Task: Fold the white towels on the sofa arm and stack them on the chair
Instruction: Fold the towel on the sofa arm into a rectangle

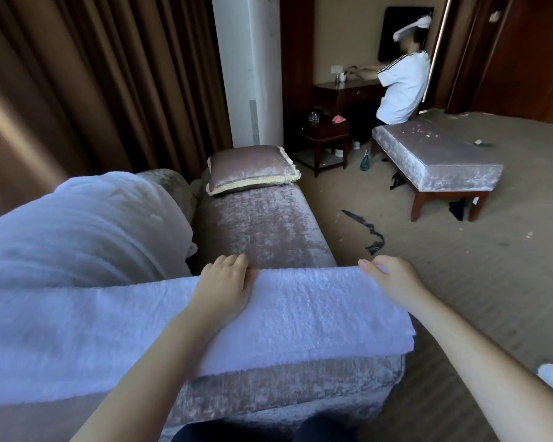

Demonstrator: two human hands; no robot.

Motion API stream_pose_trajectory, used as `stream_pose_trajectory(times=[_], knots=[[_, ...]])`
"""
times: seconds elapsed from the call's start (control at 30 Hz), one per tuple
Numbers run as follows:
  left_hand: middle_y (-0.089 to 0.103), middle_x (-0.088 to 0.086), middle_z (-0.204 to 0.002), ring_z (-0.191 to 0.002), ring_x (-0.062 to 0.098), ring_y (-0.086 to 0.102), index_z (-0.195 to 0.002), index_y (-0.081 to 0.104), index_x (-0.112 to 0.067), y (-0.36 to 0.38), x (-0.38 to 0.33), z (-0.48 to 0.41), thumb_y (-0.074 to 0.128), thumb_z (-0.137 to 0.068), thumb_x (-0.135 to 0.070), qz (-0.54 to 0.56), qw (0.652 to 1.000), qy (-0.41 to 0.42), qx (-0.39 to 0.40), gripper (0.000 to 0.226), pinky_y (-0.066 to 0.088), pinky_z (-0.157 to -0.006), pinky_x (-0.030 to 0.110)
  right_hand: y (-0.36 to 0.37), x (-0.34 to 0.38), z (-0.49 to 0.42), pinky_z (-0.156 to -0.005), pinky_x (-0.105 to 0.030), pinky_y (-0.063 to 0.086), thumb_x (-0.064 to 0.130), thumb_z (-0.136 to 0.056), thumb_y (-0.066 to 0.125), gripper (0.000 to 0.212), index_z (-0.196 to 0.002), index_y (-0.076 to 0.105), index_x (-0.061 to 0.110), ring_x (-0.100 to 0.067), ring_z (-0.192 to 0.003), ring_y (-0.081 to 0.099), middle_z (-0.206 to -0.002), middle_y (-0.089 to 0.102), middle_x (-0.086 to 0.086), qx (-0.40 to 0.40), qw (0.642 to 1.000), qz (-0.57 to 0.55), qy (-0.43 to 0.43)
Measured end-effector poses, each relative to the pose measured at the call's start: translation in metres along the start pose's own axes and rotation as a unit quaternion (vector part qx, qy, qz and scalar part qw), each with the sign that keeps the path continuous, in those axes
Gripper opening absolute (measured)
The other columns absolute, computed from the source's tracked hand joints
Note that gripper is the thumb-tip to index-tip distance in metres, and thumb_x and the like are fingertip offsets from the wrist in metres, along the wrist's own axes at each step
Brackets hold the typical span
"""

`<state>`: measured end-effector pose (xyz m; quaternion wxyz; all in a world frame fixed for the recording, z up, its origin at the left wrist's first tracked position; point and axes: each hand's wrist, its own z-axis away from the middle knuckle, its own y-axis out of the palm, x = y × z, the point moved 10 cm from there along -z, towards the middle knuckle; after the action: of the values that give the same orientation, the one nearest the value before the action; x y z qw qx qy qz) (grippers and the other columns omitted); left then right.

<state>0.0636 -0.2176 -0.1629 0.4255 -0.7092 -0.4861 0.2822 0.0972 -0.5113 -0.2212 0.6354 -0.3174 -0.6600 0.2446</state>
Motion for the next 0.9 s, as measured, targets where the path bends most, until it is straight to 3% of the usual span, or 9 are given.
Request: stream_pose_trajectory(times=[0.07,0.17,0.27,0.37,0.43,0.53,0.67,0.77,0.9], knots=[[0.052,0.001,-0.069,-0.061,0.026,0.051,-0.073,0.054,-0.01,-0.002,-0.002,0.004,0.037,-0.085,-0.035,-0.029,0.999,0.005,-0.019,0.033,0.033,-0.047,0.031,0.007,-0.008,0.004,-0.055,-0.03,0.033,0.039,-0.098,0.05,0.039,-0.069,0.048,0.013,-0.018,-0.07,0.054,-0.07,0.051,0.003,0.005,0.999,0.028,0.038],[0.057,0.001,-0.085,-0.076,0.026,0.052,-0.084,0.06,-0.013,-0.017,-0.011,0.008,0.039,-0.086,-0.031,-0.041,0.998,-0.002,-0.037,0.028,0.042,-0.058,0.037,-0.01,0.001,0.02,-0.072,-0.034,0.045,0.04,-0.099,0.045,0.028,-0.103,0.059,0.016,-0.026,-0.094,0.059,-0.108,0.059,-0.003,-0.058,0.987,0.148,0.036],[0.064,0.0,-0.093,-0.085,0.024,0.058,-0.089,0.066,-0.013,-0.029,-0.025,0.026,0.041,-0.091,-0.032,-0.01,0.999,0.008,-0.047,0.032,0.047,-0.07,0.036,-0.026,0.054,0.053,-0.09,-0.041,0.044,0.036,-0.099,0.041,0.035,-0.12,0.059,0.015,-0.027,-0.111,0.053,-0.125,0.055,-0.002,-0.165,0.97,0.15,-0.091],[0.07,0.0,-0.103,-0.096,0.026,0.065,-0.102,0.072,-0.013,-0.014,-0.022,0.05,0.038,-0.094,-0.042,0.007,1.0,-0.02,0.003,0.046,0.052,-0.083,0.038,0.011,0.093,0.086,-0.1,-0.041,0.042,0.049,-0.096,0.026,0.055,-0.124,0.06,0.017,-0.017,-0.12,0.05,-0.13,0.057,0.005,-0.135,0.956,0.16,-0.204],[0.07,0.0,-0.115,-0.107,0.025,0.065,-0.115,0.07,-0.014,-0.005,-0.02,0.06,0.028,-0.098,-0.05,-0.005,0.999,-0.035,0.035,0.058,0.052,-0.092,0.043,0.04,0.085,0.089,-0.111,-0.035,0.03,0.063,-0.094,0.011,0.073,-0.135,0.054,0.02,-0.014,-0.132,0.044,-0.14,0.052,0.007,-0.069,0.965,0.18,-0.176],[0.071,0.0,-0.116,-0.107,0.024,0.066,-0.116,0.07,-0.016,-0.005,-0.023,0.058,0.027,-0.097,-0.052,-0.024,0.997,-0.043,0.055,0.06,0.051,-0.092,0.045,0.051,0.067,0.089,-0.109,-0.034,0.024,0.063,-0.096,0.001,0.081,-0.132,0.058,0.019,-0.018,-0.129,0.051,-0.136,0.058,0.003,-0.084,0.964,0.214,-0.135],[0.071,0.001,-0.116,-0.107,0.024,0.066,-0.116,0.07,-0.014,-0.005,-0.024,0.057,0.032,-0.095,-0.049,-0.015,0.996,-0.052,0.068,0.056,0.052,-0.091,0.046,0.046,0.072,0.093,-0.109,-0.033,0.027,0.057,-0.1,0.013,0.07,-0.129,0.061,0.016,-0.019,-0.127,0.053,-0.133,0.061,0.002,-0.105,0.965,0.193,-0.142],[0.07,0.002,-0.117,-0.109,0.024,0.065,-0.117,0.069,-0.014,-0.005,-0.025,0.058,0.031,-0.096,-0.049,-0.014,0.997,-0.05,0.066,0.057,0.051,-0.092,0.046,0.028,0.056,0.102,-0.108,-0.038,0.038,0.049,-0.095,0.029,0.06,-0.129,0.061,0.011,-0.022,-0.126,0.053,-0.132,0.061,-0.003,-0.147,0.972,0.129,-0.128],[0.07,0.002,-0.116,-0.109,0.024,0.065,-0.117,0.069,-0.014,-0.005,-0.026,0.059,0.03,-0.096,-0.049,-0.012,0.997,-0.053,0.063,0.057,0.05,-0.092,0.045,0.002,-0.008,0.117,-0.105,-0.04,0.037,0.048,-0.096,0.043,0.06,-0.137,0.049,0.004,-0.032,-0.127,0.047,-0.136,0.055,-0.013,-0.174,0.983,0.033,0.05]])
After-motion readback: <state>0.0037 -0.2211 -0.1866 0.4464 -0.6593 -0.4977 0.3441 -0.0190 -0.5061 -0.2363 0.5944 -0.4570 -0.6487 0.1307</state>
